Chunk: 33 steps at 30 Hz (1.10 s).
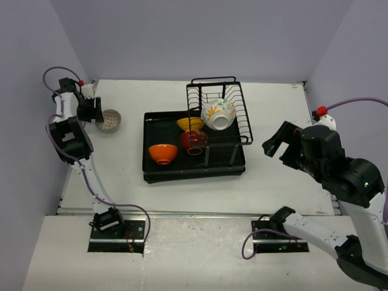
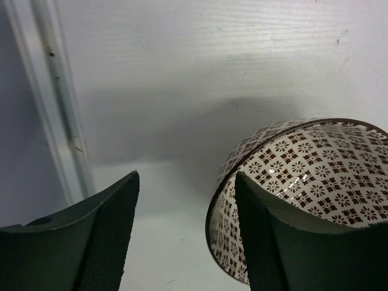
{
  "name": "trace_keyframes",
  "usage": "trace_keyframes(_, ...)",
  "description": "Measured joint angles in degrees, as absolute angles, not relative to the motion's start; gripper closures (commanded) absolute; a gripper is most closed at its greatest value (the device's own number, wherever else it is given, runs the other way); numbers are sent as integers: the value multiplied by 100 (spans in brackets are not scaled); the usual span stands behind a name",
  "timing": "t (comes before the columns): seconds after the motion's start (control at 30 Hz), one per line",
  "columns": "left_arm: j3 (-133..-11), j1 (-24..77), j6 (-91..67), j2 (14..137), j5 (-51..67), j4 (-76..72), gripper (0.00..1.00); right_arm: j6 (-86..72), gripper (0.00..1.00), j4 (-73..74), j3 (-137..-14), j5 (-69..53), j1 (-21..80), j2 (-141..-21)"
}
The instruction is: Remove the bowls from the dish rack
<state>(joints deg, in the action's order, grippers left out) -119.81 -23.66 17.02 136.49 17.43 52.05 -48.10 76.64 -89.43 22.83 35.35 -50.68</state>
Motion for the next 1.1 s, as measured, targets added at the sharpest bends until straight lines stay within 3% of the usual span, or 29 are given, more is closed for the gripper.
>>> trace_keyframes(0.33,-12293,-2274,1890,12634,1627,4967,34,-4840,1,7662,-8912,2248,3535,-5087)
trace_keyframes(0.5,-13052,-1697,3376,11861,2766,5717,35,-4842,1,7664,-8914,2248,3535,-5111)
trace_keyframes(0.53,-13078,-1564,3728,11675,3000,5937,39,-4845,1,7664,-8914,2248,3535,-5111)
trace_keyframes(0.77,-11961,-1251,5701,10512,4163,7081,40,-5024,1,7664,-8807,2147,3538,-5026)
trace_keyframes(1.1,-11520,-974,5229,10521,5636,7452,41,-5127,1,7686,-8643,2121,3559,-5011)
